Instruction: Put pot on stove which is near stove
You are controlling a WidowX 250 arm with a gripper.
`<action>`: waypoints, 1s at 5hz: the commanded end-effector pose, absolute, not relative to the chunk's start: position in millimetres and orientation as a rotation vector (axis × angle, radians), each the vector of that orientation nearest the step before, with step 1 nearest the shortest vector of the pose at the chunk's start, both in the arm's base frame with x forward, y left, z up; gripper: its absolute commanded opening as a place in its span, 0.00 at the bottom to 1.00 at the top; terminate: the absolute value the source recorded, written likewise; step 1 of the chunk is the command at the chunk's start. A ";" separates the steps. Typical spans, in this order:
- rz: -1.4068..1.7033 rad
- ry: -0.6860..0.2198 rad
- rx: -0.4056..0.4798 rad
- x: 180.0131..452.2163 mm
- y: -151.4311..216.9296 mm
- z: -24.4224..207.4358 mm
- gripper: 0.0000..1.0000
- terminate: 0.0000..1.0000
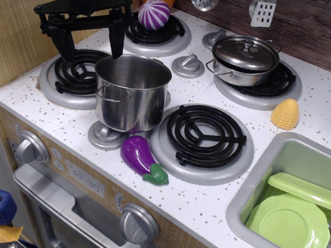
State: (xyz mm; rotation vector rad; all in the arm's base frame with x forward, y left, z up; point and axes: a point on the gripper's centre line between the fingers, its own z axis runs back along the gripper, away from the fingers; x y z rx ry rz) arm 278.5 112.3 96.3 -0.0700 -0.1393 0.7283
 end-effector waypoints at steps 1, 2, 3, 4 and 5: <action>0.728 -0.139 -0.070 278.5 112.3 96.3 1.00 0.00; 0.746 -0.145 -0.091 277.0 111.0 88.7 1.00 0.00; 0.742 -0.173 -0.104 271.9 110.6 79.5 1.00 0.00; 0.749 -0.196 -0.120 269.6 112.2 67.0 1.00 0.00; 0.764 -0.197 -0.123 269.6 113.0 63.1 1.00 0.00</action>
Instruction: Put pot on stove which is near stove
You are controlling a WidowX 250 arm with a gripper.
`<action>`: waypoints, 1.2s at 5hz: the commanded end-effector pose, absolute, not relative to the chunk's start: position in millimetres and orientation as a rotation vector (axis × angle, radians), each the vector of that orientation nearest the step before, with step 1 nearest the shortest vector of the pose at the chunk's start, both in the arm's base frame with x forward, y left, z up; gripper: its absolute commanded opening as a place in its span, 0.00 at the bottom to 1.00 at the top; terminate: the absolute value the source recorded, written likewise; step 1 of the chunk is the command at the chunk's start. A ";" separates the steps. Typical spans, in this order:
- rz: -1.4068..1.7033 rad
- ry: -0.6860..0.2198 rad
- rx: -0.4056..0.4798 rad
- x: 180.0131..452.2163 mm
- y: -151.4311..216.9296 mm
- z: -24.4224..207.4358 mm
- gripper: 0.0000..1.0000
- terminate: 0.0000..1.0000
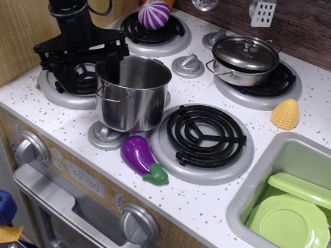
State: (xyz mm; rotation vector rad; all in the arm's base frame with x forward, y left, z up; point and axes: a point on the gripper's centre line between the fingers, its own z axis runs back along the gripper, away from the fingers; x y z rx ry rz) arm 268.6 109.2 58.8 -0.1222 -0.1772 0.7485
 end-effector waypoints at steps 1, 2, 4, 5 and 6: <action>0.778 -0.189 -0.133 271.1 113.4 62.0 0.00 0.00; 0.780 -0.190 -0.149 271.6 115.4 58.4 0.00 0.00; 0.801 -0.253 -0.098 269.6 116.4 73.8 0.00 0.00; 0.823 -0.318 -0.049 268.0 119.8 85.9 0.00 0.00; 0.827 -0.409 -0.008 267.7 125.3 91.7 0.00 0.00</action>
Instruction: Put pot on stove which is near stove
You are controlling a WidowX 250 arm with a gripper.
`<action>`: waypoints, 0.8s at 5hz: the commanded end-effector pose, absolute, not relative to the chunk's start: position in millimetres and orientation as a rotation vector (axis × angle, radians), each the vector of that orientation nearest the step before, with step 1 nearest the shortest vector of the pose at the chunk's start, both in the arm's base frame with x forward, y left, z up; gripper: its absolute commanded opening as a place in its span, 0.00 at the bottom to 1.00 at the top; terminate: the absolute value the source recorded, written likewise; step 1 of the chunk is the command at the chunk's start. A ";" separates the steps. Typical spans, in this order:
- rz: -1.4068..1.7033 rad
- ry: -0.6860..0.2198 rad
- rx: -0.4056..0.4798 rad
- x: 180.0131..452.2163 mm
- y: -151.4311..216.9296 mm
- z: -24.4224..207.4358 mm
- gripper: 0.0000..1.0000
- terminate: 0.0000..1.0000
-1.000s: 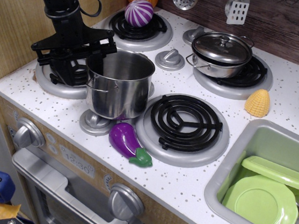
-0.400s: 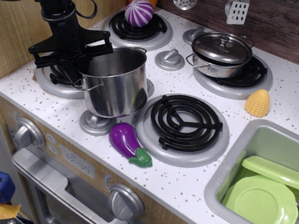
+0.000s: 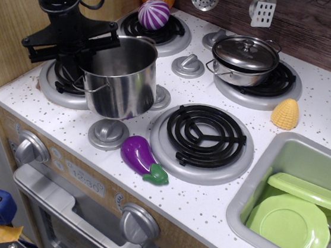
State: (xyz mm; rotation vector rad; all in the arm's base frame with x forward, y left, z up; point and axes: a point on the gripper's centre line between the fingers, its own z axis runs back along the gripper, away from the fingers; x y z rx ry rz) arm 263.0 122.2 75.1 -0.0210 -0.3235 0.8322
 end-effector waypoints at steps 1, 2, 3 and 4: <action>0.800 -0.508 0.045 269.9 134.3 96.4 0.00 0.00; 0.740 -0.554 0.049 277.1 153.1 101.4 0.00 0.00; 0.670 -0.577 0.055 286.2 174.8 105.1 0.00 0.00; 0.633 -0.574 0.053 292.3 190.9 107.1 0.00 0.00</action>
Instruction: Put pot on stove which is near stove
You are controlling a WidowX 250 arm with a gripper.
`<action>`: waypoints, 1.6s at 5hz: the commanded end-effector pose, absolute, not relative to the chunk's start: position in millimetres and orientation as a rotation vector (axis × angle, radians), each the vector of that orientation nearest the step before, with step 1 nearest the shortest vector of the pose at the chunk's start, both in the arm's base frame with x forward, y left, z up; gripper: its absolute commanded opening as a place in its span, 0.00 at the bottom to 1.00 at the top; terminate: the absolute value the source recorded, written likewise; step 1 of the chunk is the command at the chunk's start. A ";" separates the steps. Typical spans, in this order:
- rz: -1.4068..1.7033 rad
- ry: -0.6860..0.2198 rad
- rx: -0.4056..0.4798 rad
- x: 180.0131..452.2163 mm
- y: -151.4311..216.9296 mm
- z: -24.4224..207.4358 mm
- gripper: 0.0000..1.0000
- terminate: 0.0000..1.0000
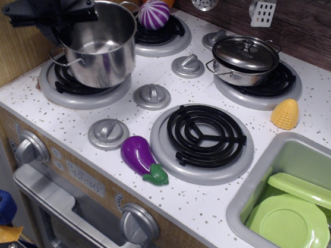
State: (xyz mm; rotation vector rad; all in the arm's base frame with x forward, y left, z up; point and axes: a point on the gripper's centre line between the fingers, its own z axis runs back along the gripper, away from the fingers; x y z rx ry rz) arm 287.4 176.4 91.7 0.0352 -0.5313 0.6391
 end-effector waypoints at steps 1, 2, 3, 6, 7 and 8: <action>0.585 -0.606 0.079 294.5 204.8 103.8 0.00 0.00; 0.553 -0.668 0.120 290.9 210.7 96.3 0.00 0.00; 0.524 -0.699 0.154 288.3 213.5 93.8 0.00 0.00; 0.510 -0.668 0.082 294.9 217.5 86.5 1.00 0.00; 0.510 -0.668 0.082 294.9 217.5 86.5 1.00 0.00; 0.510 -0.668 0.082 294.9 217.5 86.5 1.00 1.00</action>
